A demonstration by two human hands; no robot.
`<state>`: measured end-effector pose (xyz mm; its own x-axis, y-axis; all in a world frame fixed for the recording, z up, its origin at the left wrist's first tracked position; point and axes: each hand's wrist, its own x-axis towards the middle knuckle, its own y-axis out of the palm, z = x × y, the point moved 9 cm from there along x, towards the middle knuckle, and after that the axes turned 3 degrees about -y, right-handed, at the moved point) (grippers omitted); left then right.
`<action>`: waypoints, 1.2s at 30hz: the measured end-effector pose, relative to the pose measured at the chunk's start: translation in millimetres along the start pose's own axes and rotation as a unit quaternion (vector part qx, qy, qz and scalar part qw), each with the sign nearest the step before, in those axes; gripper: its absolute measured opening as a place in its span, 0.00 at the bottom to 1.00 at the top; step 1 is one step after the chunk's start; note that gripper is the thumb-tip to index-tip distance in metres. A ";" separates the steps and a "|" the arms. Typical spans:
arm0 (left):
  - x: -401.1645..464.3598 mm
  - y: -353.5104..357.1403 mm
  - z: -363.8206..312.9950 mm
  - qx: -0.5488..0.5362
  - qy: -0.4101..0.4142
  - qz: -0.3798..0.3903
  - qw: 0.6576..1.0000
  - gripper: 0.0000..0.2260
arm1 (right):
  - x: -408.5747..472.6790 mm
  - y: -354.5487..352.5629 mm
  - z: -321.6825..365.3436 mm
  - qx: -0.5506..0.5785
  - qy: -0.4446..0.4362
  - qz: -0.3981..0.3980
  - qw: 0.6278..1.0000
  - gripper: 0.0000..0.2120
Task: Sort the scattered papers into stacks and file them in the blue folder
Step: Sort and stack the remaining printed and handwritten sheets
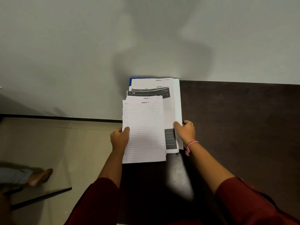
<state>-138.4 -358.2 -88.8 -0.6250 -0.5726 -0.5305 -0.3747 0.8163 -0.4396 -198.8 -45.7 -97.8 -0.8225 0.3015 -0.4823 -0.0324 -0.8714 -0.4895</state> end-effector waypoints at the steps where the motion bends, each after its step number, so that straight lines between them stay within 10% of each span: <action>1: 0.9 0.0 2.0 -0.007 -0.009 0.001 1.000 0.14 | 1.5 0.7 -2.3 0.021 0.012 -0.003 1.000 0.24; 13: -9.1 9.2 27.8 -0.114 -0.092 0.103 0.984 0.14 | 2.4 -0.6 -15.3 0.099 -0.002 -0.056 0.993 0.13; 36: -163.9 138.9 7.9 -0.016 0.006 0.247 0.969 0.17 | 0.3 -184.0 -116.8 0.216 -0.045 -0.084 0.972 0.08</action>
<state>-82.6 -151.5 -68.7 -0.7413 -0.1108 -0.6620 -0.0487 0.9926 -0.1115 -126.7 159.9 -92.8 -0.8306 0.4350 -0.3477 -0.3898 -0.9000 -0.1949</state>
